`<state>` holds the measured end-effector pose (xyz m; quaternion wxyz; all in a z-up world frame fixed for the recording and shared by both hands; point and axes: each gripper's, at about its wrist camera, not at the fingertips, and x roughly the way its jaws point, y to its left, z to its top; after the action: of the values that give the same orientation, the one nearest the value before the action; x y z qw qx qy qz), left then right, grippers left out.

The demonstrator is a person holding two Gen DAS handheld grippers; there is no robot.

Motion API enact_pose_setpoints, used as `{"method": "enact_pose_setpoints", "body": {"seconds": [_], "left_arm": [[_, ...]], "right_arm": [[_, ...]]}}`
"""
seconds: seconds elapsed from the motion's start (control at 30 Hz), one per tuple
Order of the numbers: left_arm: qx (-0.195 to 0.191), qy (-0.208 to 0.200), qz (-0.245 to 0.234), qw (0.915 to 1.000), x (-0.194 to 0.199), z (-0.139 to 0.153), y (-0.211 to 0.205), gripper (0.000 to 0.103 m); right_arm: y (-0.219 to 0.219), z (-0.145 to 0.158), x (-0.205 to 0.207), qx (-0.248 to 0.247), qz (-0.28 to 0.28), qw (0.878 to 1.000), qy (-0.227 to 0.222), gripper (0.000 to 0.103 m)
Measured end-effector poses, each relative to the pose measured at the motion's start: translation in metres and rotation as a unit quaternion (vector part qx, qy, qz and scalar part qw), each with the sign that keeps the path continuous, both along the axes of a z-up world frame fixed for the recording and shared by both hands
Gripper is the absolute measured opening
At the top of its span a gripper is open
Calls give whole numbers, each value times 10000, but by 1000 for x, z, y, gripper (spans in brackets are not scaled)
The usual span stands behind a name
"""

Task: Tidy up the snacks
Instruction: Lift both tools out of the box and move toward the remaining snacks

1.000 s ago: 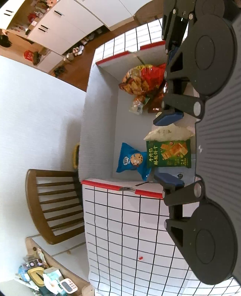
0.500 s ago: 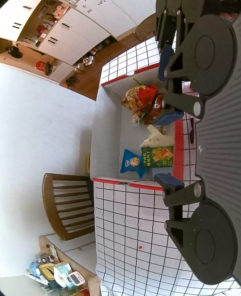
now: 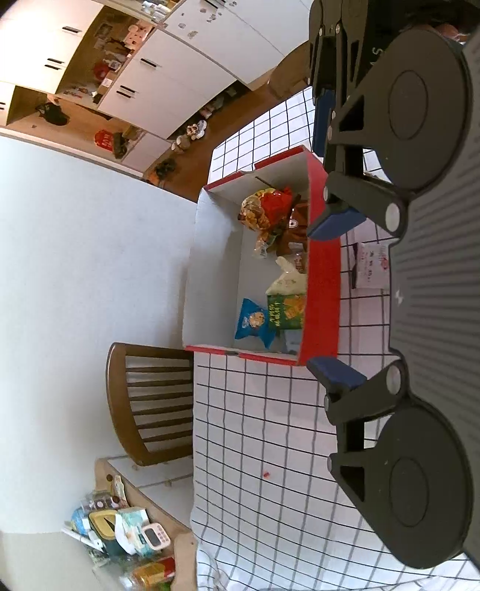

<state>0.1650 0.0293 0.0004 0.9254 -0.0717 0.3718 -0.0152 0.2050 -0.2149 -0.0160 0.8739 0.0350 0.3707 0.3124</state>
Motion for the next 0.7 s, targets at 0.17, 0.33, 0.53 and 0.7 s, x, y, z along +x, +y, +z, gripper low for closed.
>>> {"method": "enact_pose_setpoints", "body": {"seconds": [0.17, 0.33, 0.53, 0.7], "left_arm": [[-114, 30, 74, 9999, -23, -10, 8, 73], [-153, 127, 134, 9997, -43, -31, 11, 84], [-206, 412, 332, 9984, -56, -67, 11, 84], [-320, 538, 432, 9971, -54, -88, 12, 84]], "right_arm": [[-8, -7, -15, 174, 35, 9998, 64, 45], [-15, -13, -34, 164, 63, 9998, -74, 92], [-30, -37, -50, -90, -308, 9995, -58, 102], [-42, -66, -49, -300, -642, 9975, 40, 102]]}}
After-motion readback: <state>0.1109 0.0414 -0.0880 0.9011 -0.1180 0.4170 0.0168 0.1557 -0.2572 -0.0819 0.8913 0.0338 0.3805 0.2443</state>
